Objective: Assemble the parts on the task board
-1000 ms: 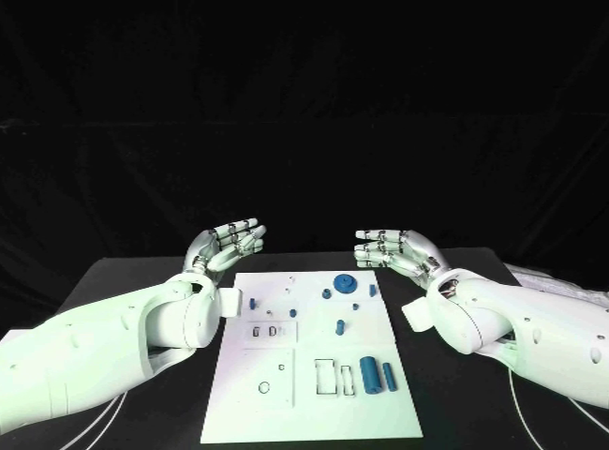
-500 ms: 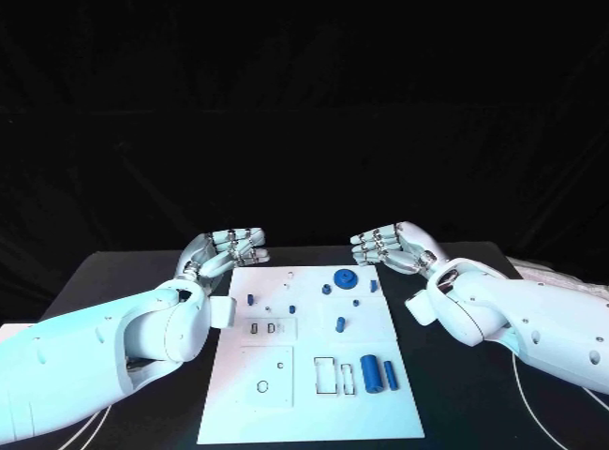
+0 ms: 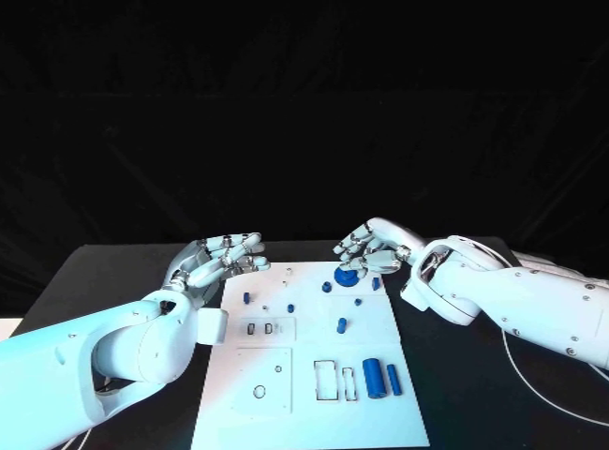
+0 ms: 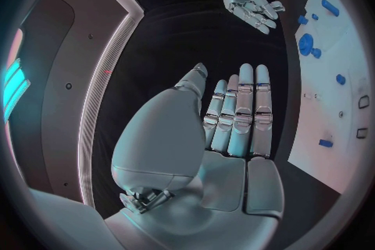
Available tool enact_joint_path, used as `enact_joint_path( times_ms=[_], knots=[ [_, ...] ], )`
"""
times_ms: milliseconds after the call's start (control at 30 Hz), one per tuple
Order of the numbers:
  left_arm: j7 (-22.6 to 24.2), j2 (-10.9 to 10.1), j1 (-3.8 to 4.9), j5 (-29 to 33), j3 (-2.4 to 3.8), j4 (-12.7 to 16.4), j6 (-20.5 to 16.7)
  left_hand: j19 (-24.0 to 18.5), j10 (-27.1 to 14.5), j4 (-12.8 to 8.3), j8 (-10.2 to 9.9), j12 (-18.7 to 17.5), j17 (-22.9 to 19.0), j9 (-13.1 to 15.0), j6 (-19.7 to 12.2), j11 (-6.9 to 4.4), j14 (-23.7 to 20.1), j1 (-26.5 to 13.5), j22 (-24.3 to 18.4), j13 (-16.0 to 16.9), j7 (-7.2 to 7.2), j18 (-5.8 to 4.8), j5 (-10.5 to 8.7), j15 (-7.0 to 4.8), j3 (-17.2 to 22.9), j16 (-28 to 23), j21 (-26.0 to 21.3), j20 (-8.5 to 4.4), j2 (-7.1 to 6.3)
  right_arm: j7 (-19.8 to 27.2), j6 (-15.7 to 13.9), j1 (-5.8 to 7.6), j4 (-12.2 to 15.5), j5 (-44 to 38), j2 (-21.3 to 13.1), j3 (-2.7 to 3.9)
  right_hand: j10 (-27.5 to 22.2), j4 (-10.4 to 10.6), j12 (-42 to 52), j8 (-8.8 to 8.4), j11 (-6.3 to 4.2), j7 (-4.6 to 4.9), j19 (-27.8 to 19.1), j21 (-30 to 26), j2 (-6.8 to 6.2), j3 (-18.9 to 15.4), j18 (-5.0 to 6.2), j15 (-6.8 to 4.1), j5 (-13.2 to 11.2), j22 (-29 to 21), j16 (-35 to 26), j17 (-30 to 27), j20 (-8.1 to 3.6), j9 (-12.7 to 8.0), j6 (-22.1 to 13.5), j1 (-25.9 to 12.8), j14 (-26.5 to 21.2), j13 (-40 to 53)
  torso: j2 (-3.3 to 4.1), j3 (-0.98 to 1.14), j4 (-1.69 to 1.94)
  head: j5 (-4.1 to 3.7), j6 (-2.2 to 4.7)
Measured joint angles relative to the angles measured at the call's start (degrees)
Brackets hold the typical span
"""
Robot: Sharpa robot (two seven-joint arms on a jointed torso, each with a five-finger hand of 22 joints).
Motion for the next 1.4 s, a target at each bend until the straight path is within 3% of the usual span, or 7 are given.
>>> enact_joint_path(
  times_ms=[100,233,367,533,833,1033,1400],
  knots=[
    [-0.13,-0.08,0.09,0.03,0.0,0.68,0.48,0.0,0.0,-0.32,-0.3,-0.39,0.07,-0.06,0.0,0.0,0.0,0.0,0.0,0.0,0.0,0.0,0.0,0.0,0.0,0.0,0.0,0.0,0.0,-4.11,1.72,0.48,0.09,-7.06,0.68,0.09,0.41,0.8,-0.05,0.0,-0.41,-0.51,0.56,1.41,-0.53,-0.24,0.0,-0.16,-0.92,0.76,1.64,1.4,-0.56,0.0,0.51,-0.53,0.15,0.0,0.76,-0.08,0.37,-0.32,0.23],
    [-0.25,-0.07,0.14,-0.49,0.0,0.78,0.96,0.0,0.0,-0.32,-0.3,-0.4,0.07,-0.06,0.0,0.0,0.0,0.0,0.0,0.0,0.0,0.0,0.0,0.0,0.0,0.0,0.0,0.0,0.0,-8.75,3.68,1.17,0.25,-14.89,1.44,0.22,0.92,2.63,-0.25,0.0,-0.92,-1.17,1.91,4.94,-1.42,-0.13,-0.01,-0.69,-1.57,2.71,9.29,6.37,-1.1,-0.01,1.17,-0.69,0.24,0.0,1.63,-0.2,0.74,-0.65,0.41],
    [-0.36,-0.04,0.16,-1.1,0.03,0.77,1.24,0.0,0.0,-0.32,-0.3,-0.4,0.12,-0.06,0.0,0.0,0.0,0.0,-0.01,0.0,0.0,0.0,0.0,0.0,0.0,0.0,0.0,0.0,0.0,-11.71,5.21,1.52,0.45,-20.4,2.07,0.23,1.33,3.85,-0.24,0.0,-1.33,-1.69,2.83,8.55,-1.74,1.09,-0.01,-1.09,-1.57,4.78,17.2,11.29,-1.19,-0.01,1.69,-0.38,0.25,0.0,2.23,-0.34,0.95,-0.83,0.42],
    [-0.49,-0.08,0.19,-1.65,0.06,0.8,1.42,0.2,0.0,-0.47,-0.61,-0.65,0.24,-0.05,0.0,0.0,0.0,0.0,-0.07,-0.01,0.0,0.0,0.0,0.0,-0.16,0.0,0.0,-0.19,0.0,-13.63,6.62,1.81,0.75,-24.59,2.94,0.23,1.29,5.04,-0.24,0.0,-1.29,-1.75,2.83,10.97,-2.59,1.95,-0.01,-1.1,-1.57,6.29,21.61,14.42,-1.19,-0.01,1.75,-0.58,0.24,-0.01,2.77,-0.46,1.09,-0.86,0.49],
    [-0.69,-0.54,0.21,-2.2,0.09,1.49,1.57,0.2,0.0,-0.47,-0.61,-0.68,0.24,-0.1,-0.01,0.0,-0.01,0.0,-0.07,-0.01,0.0,0.0,0.0,0.0,-0.16,0.0,0.0,-0.19,0.0,-15.59,9.17,1.99,0.63,-28.87,4.29,0.24,0.48,6.99,-0.23,0.0,-1.11,-2.25,1.97,14.56,-3.61,3.44,0.0,-1.1,-1.89,8.58,29.2,21.67,-1.19,-0.02,2.0,-0.16,0.24,-0.01,3.25,-0.66,1.54,-0.73,0.49],
    [-0.8,-0.81,0.26,-2.35,0.12,2.11,1.64,0.2,-0.01,-0.47,-0.61,-0.68,0.29,-0.1,-0.01,0.0,0.2,0.0,-0.07,-0.01,0.0,-0.01,0.0,0.21,-0.16,0.0,0.0,-0.19,0.0,-16.17,10.93,2.02,-0.53,-30.22,5.3,0.21,0.48,8.01,-0.23,0.0,-1.11,-2.38,1.76,16.89,-3.92,4.45,0.0,-1.1,-1.89,9.95,35.4,28.14,-0.98,-0.02,1.94,0.15,0.24,-0.02,3.53,-0.66,1.71,-0.59,0.35],
    [-0.99,-1.05,0.38,-2.45,0.14,2.72,1.76,0.19,-0.01,-0.47,-0.61,-0.68,0.28,-0.1,-0.01,0.01,0.2,0.0,-0.07,-0.02,0.0,-0.01,0.0,0.21,-0.16,0.0,0.0,-0.19,-0.01,-16.52,12.95,2.01,-1.33,-31.36,6.11,0.19,0.48,8.65,-0.23,0.0,-1.11,-2.58,1.14,18.04,-4.13,5.1,-0.01,-1.09,-1.89,10.77,37.44,30.23,-1.19,0.03,2.14,0.37,0.24,-0.02,3.98,-0.74,2.04,-0.55,0.19]
  ],
)
